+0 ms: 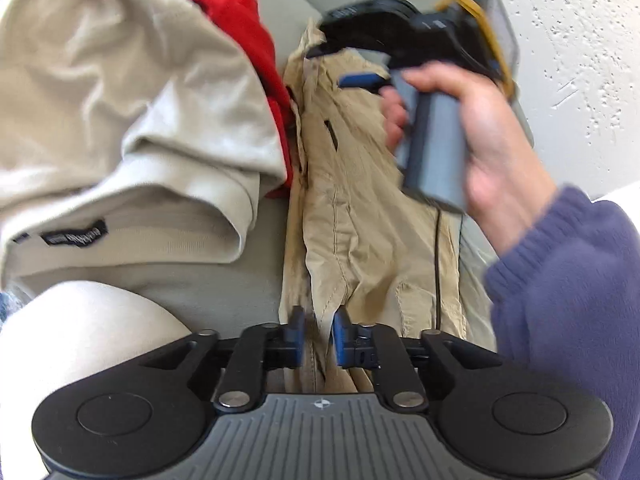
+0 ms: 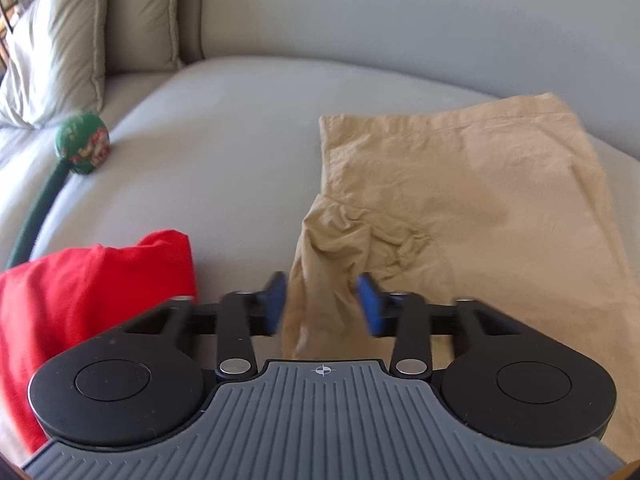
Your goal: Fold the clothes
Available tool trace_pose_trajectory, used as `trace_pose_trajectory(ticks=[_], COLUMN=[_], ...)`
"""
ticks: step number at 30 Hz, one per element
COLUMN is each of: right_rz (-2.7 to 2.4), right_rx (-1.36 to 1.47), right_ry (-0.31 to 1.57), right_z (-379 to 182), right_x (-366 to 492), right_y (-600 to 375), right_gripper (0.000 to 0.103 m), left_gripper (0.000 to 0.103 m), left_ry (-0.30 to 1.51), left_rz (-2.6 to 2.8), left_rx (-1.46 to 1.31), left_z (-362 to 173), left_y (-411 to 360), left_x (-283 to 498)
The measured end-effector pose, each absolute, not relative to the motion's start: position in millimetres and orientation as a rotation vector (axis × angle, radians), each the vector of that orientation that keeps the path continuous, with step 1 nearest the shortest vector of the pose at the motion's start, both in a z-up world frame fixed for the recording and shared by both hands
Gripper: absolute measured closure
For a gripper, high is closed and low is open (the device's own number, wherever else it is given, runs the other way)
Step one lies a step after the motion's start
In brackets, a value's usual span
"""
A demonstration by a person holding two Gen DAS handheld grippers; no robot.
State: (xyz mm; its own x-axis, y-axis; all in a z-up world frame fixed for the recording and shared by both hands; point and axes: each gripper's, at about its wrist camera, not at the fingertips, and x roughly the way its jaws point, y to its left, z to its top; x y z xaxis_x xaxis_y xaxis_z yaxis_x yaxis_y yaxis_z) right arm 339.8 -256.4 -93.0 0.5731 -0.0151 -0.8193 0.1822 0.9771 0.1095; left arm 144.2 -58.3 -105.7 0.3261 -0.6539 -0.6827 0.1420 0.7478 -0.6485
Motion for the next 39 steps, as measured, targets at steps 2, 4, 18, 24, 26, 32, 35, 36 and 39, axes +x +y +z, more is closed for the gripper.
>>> trace_pose_trajectory(ticks=[2, 4, 18, 24, 26, 32, 35, 36, 39], right_rz=[-0.111, -0.108, -0.211, -0.244, -0.271, -0.23, -0.203, -0.196, -0.189], right_rx=[0.16, 0.159, 0.434, 0.588, 0.663, 0.807, 0.798, 0.792, 0.782], right_ry=[0.906, 0.86, 0.561, 0.616, 0.668, 0.785, 0.806, 0.811, 0.827], right_z=[-68, -40, 91, 33, 3, -54, -60, -61, -63], right_x=[312, 277, -29, -86, -93, -96, -95, -95, -94], right_y=[-261, -270, -371, -386, -387, -378, -370, -367, -365], right_gripper=[0.053, 0.053, 0.03, 0.021, 0.021, 0.022, 0.022, 0.022, 0.022], left_gripper=[0.067, 0.063, 0.047, 0.047, 0.047, 0.043, 0.043, 0.043, 0.042], left_ry=[1.067, 1.02, 0.913, 1.002, 1.004, 0.998, 0.994, 0.992, 0.992], left_rz=[-0.559, -0.576, -0.749, -0.748, -0.709, -0.593, -0.536, -0.516, -0.473], left_rx=[-0.485, -0.444, -0.193, -0.171, -0.161, -0.198, -0.216, -0.222, -0.23], left_z=[-90, -74, -33, -62, -66, -75, -79, -80, -84], left_y=[-59, -63, -105, -127, -128, -118, -113, -111, -108], left_x=[134, 121, 28, 11, 8, 6, 6, 6, 5])
